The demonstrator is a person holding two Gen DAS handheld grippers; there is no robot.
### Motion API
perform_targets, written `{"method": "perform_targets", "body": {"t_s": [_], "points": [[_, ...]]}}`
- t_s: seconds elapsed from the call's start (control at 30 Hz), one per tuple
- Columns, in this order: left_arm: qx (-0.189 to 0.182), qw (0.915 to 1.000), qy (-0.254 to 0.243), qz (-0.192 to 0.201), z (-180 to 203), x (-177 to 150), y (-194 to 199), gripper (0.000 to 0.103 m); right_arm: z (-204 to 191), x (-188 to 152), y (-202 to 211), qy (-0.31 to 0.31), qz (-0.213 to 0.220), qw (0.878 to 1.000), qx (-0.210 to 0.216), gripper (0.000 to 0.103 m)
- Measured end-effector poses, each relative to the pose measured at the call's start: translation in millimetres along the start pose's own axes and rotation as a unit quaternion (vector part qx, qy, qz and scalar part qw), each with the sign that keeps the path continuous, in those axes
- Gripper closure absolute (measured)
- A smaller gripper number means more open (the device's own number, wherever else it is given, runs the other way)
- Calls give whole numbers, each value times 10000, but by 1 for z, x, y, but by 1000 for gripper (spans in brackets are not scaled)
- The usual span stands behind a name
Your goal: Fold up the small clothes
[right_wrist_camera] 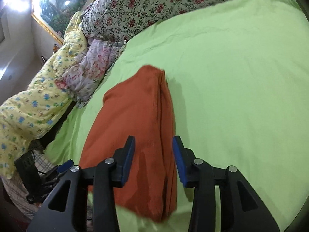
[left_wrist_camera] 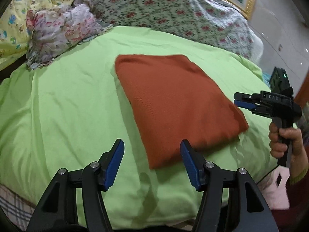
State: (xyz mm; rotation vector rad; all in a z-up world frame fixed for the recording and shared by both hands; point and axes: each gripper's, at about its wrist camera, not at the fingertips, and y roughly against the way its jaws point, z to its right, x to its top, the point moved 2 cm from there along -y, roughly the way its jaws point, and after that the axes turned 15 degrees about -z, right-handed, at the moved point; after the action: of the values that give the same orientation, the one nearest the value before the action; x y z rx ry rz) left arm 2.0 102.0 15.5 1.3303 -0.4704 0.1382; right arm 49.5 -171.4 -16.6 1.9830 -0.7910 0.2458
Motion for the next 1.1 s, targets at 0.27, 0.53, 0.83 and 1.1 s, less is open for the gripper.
{"method": "perform_targets", "body": {"t_s": [0.27, 0.53, 0.83, 1.1], "points": [[943, 9952, -266, 63, 20, -15, -26, 43, 9, -42, -6, -206, -224, 9995, 97, 61], [955, 9948, -51, 349, 17, -8, -34, 94, -4, -49, -13, 138, -263, 9995, -93, 66], [1160, 9925, -216, 318, 21, -14, -29, 97, -29, -32, 34, 1128, 233, 9917, -574, 99], [1043, 9944, -132, 81, 8, -23, -46, 97, 6, -58, -20, 1044, -303, 9895, -956, 99]]}}
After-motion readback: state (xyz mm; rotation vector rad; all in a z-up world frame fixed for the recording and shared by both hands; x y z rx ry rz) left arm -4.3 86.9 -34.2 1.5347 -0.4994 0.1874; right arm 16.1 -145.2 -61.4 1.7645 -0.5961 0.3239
